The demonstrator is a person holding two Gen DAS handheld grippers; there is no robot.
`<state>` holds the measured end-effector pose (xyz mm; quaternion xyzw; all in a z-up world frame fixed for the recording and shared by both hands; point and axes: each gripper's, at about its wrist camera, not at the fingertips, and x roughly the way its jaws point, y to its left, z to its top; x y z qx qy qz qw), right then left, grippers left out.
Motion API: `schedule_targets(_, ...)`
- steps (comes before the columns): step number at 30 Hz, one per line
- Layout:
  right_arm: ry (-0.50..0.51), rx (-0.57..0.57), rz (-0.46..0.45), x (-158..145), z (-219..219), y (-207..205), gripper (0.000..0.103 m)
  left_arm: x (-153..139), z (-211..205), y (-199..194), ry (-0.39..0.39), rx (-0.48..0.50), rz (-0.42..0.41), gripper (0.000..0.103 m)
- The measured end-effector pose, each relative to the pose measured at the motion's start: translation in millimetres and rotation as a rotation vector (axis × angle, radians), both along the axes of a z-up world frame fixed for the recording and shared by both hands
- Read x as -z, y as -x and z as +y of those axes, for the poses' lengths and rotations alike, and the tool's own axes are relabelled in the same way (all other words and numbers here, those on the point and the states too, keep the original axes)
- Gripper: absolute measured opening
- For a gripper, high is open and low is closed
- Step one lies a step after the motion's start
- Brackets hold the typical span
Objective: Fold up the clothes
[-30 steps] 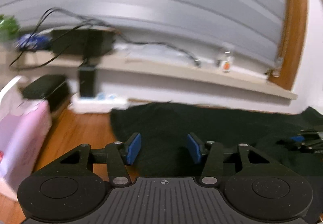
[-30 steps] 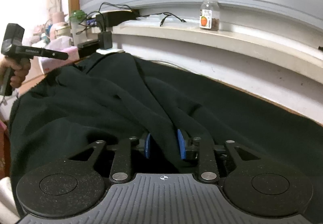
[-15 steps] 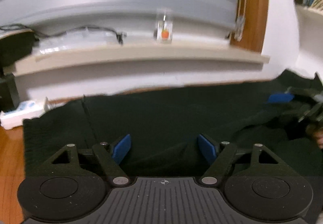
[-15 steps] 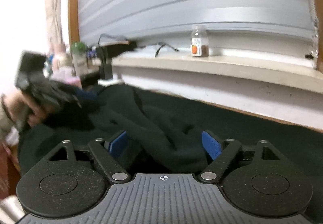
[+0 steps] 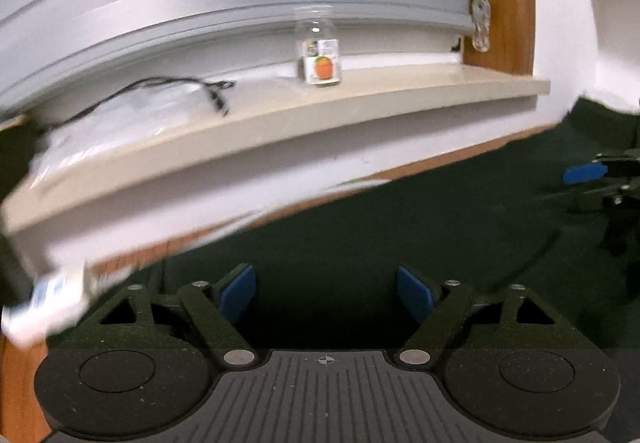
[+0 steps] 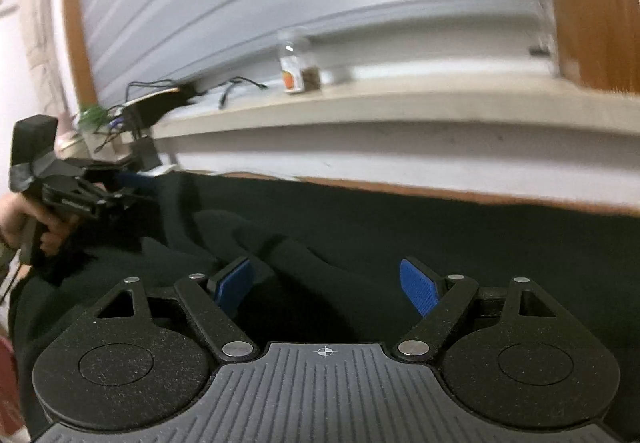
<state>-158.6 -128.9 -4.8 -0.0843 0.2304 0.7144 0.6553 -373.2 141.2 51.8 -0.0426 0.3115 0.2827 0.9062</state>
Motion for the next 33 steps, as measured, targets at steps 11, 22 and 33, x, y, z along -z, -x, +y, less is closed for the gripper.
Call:
schedule_targets(11, -0.003, 0.031, -0.001, 1, -2, -2, 0.08, 25, 44, -83, -0.04, 0.113, 0.194, 0.08)
schedule_targets(22, -0.038, 0.028, 0.051, -3, -8, -10, 0.08, 29, 45, -77, -0.07, 0.216, 0.133, 0.003)
schedule_targets(33, -0.109, 0.013, 0.043, -7, -18, -8, 0.078, -21, 1, -83, -0.372, 0.045, 0.011, 0.002)
